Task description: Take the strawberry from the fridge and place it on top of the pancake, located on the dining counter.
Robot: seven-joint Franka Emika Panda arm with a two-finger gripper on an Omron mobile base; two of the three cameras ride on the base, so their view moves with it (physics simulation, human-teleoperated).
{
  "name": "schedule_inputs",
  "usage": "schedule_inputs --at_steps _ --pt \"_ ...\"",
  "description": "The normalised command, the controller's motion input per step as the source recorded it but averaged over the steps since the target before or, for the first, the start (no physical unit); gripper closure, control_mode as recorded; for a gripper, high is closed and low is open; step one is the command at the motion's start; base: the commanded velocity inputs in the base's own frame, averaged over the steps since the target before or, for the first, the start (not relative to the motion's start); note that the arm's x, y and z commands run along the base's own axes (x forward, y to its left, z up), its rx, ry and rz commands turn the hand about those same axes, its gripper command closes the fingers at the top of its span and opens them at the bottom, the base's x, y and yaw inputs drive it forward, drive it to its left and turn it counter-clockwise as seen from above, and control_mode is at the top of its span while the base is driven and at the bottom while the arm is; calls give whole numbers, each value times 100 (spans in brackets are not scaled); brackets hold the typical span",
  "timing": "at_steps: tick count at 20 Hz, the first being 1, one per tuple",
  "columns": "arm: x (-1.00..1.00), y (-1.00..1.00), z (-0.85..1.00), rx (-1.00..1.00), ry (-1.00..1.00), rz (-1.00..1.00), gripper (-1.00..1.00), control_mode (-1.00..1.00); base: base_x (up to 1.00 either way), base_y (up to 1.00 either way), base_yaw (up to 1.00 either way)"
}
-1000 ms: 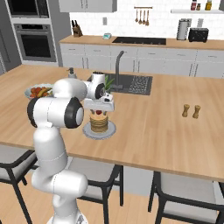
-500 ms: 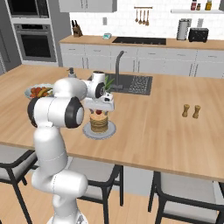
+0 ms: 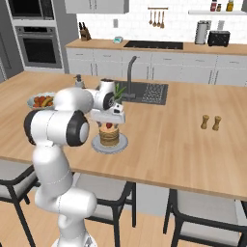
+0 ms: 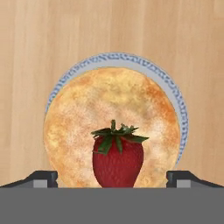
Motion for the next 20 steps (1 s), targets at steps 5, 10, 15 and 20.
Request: schedule_inputs --at_steps 5,10,15,20 --pt "-9 0 0 0 -13 0 -100 -100 0 0 0" --pt "-43 0 34 -1 -25 0 -100 -100 0 0 0" --pt "-55 1 78 -1 -32 0 -100 -100 0 0 0" --pt "-79 4 87 0 -9 0 -100 -100 0 0 0"
